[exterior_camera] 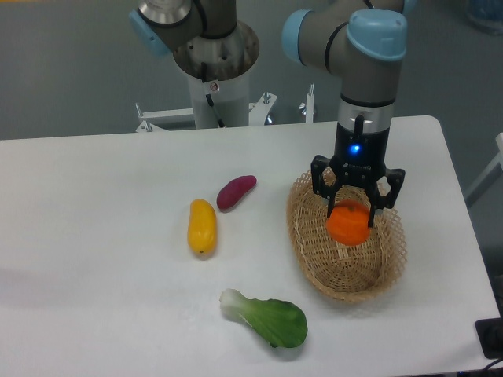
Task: Place the orange on the table
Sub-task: 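Lift the grasped orange out of the wicker basket with the gripper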
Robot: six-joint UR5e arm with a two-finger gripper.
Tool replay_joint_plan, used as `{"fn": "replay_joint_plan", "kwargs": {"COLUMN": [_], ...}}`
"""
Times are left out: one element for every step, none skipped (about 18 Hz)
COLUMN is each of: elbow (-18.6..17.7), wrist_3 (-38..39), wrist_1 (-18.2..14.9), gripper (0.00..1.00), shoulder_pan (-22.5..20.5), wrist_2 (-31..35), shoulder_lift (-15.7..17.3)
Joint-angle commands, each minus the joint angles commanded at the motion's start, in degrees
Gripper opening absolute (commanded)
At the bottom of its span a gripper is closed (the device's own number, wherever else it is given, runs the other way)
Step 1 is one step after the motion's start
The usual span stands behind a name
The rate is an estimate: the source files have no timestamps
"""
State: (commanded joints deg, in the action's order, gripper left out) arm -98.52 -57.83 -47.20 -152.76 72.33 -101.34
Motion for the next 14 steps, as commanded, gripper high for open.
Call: {"fn": "replay_joint_plan", "kwargs": {"elbow": [-0.26,-0.27,-0.35,-0.44,-0.53,-0.53,-0.36,0.08,0.08,0.00,0.08,0.26,0.52,0.87], "wrist_3": [0.35,0.44,0.53,1.23,2.62,4.47,6.31,7.81,8.87,9.40,9.67,10.10,10.81,11.94], "wrist_1": [0.00,-0.09,-0.09,-0.09,-0.09,0.09,0.09,0.17,0.18,0.18,0.18,0.26,0.26,0.52], "gripper": [0.57,0.57,0.57,0.57,0.57,0.57,0.57,0.57,0.57,0.57,0.57,0.57,0.57,0.57], "shoulder_pan": [0.00,0.26,1.14,1.49,1.58,1.67,2.45,3.42,3.60,3.78,4.65,5.44,6.06,6.68], "wrist_2": [0.00,0.09,0.26,0.61,0.88,0.79,0.79,0.88,1.40,2.37,3.33,4.30,5.27,5.89], "shoulder_lift": [0.00,0.00,0.00,0.00,0.00,0.00,-0.17,-0.52,-0.70,-1.05,-1.66,-2.19,-2.81,-3.33]}}
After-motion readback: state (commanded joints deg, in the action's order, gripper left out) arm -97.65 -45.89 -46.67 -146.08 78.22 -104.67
